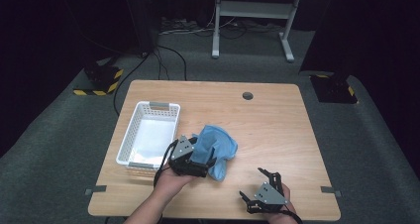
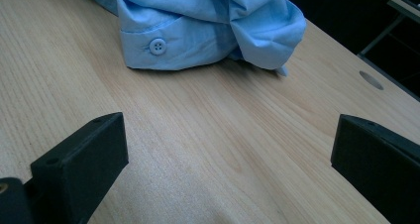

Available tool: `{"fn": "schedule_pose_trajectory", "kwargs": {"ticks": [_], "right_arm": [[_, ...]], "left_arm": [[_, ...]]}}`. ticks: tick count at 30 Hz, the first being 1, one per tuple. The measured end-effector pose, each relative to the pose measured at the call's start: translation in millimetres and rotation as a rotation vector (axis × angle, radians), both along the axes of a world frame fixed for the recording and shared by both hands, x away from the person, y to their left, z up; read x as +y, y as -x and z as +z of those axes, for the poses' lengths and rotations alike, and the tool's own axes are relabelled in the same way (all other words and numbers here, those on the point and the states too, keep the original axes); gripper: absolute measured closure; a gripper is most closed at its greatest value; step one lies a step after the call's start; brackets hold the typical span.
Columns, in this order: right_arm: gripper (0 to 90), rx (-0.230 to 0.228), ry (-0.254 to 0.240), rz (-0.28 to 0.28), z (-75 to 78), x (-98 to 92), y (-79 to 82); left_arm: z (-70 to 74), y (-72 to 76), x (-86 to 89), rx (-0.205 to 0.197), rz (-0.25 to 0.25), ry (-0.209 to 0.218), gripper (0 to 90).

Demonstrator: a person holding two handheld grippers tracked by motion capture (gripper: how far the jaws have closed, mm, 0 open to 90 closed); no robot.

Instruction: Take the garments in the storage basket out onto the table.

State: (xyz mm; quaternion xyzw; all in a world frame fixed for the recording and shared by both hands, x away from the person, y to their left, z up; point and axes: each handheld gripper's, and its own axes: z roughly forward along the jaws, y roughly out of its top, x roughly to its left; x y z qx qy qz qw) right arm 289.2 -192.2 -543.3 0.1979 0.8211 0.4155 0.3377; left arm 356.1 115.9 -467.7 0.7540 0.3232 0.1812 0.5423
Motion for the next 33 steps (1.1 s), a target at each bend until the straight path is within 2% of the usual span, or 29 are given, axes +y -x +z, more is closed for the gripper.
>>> {"fn": "schedule_pose_trajectory", "kwargs": {"ticks": [9, 19, 33], "right_arm": [[0.5, 0.0, 0.001, 0.001, 0.0, 0.1, 0.0], [0.5, 0.001, 0.0, 0.002, 0.0, -0.1, -0.2], [0.5, 0.002, -0.002, 0.001, 0.1, -0.2, -0.2]], "left_arm": [[3.5, 0.5, 8.6, -0.001, 0.017, 0.003, 0.6], [6.9, -1.0, 20.2, 0.034, 0.036, 0.026, 0.7], [15.1, -1.8, 37.7, 0.016, 0.088, 0.037, 0.7]]}}
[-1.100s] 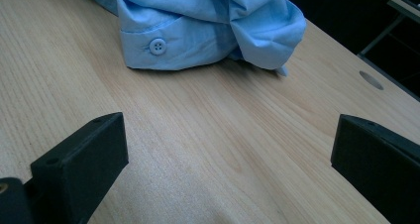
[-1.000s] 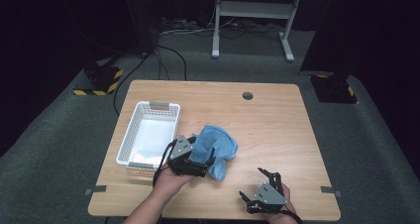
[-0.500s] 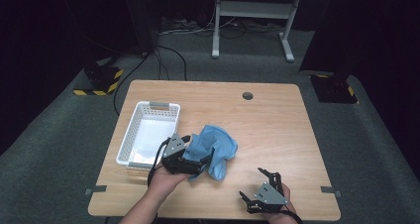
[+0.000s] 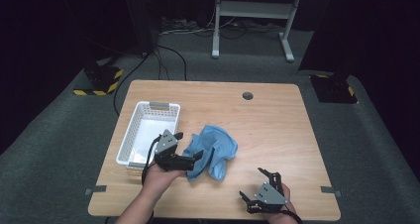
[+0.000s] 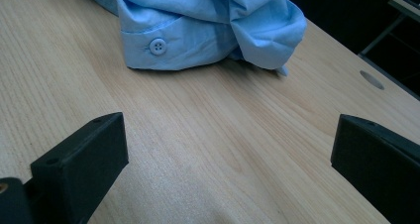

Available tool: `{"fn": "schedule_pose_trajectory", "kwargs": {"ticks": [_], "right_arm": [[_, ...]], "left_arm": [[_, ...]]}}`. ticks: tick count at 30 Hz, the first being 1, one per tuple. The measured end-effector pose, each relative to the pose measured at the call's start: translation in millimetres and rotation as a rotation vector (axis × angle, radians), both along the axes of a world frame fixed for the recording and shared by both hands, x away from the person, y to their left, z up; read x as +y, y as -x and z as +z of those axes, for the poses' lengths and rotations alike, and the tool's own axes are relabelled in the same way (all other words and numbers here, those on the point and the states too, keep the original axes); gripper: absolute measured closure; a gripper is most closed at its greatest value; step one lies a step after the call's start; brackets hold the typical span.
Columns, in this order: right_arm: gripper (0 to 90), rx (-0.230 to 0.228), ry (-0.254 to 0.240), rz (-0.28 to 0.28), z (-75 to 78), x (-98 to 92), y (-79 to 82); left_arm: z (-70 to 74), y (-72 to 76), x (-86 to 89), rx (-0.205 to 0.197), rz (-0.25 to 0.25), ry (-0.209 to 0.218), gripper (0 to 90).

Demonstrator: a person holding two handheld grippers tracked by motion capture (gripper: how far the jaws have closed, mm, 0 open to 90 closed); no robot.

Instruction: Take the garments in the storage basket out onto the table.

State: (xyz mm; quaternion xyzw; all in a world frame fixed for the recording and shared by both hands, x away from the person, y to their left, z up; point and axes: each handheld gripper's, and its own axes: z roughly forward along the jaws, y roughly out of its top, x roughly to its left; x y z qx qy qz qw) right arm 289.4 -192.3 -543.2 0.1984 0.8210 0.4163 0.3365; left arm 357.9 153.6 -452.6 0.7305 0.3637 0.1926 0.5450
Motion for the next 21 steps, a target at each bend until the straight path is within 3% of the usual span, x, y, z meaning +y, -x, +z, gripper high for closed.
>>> {"fn": "schedule_pose_trajectory", "kwargs": {"ticks": [11, 21], "right_arm": [[0.5, 0.0, 0.0, 0.0, 0.0, 0.0, -0.1], [0.4, 0.001, 0.0, 0.0, 0.0, 0.1, -0.1]], "left_arm": [[5.3, -0.7, 14.0, -0.023, 0.039, 0.004, 0.7], [12.3, -0.8, 35.8, -0.047, 0.109, 0.02, 0.7]]}}
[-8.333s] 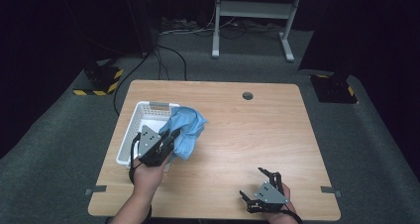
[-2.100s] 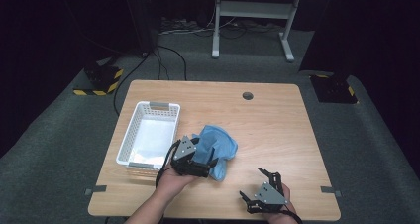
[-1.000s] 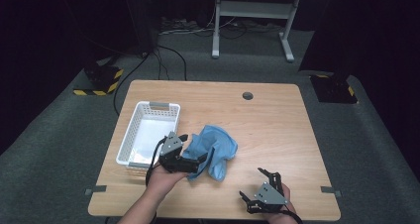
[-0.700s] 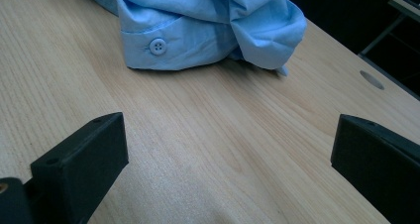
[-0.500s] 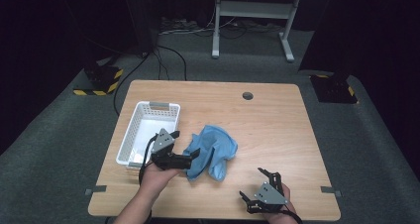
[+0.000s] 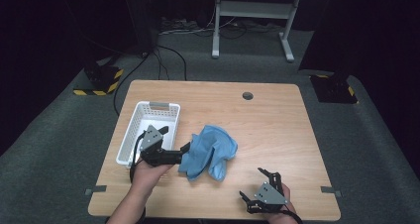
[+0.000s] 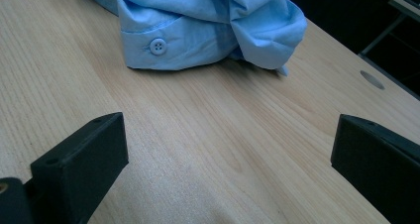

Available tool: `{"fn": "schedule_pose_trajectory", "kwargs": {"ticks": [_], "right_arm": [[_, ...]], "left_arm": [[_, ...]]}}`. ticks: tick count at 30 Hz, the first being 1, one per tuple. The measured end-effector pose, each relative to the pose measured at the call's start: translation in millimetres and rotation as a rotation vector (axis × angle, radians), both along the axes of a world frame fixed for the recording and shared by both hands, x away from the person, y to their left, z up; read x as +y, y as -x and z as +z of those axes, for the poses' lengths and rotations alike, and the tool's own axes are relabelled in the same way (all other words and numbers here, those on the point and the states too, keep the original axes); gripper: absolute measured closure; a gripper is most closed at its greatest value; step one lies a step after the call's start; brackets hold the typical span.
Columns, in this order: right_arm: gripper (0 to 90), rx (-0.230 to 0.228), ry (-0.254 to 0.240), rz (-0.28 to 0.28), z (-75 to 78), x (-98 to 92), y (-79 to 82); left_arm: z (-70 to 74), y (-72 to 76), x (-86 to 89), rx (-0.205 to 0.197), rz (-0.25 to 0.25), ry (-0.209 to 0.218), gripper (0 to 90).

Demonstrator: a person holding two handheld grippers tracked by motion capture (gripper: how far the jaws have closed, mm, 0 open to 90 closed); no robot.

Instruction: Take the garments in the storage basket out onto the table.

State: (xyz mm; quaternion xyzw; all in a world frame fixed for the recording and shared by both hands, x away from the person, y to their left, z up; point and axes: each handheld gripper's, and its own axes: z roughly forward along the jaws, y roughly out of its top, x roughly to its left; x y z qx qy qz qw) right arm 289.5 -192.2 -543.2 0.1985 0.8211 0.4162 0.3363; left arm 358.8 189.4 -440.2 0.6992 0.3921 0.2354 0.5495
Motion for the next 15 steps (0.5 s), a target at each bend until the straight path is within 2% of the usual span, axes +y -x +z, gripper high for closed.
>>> {"fn": "schedule_pose_trajectory", "kwargs": {"ticks": [8, 10, 15], "right_arm": [[0.5, 0.0, 0.0, -0.001, 0.0, 0.0, 0.0], [0.5, 0.0, -0.001, -0.001, 0.0, 0.0, 0.0], [0.5, 0.003, 0.001, -0.002, 0.0, 0.2, -0.3]], "left_arm": [[5.6, 0.8, 16.0, -0.024, 0.061, -0.01, 0.8], [6.1, 1.1, 20.5, -0.025, 0.074, -0.002, 0.7], [5.0, 1.1, 24.5, -0.019, 0.082, 0.001, 0.7]]}}
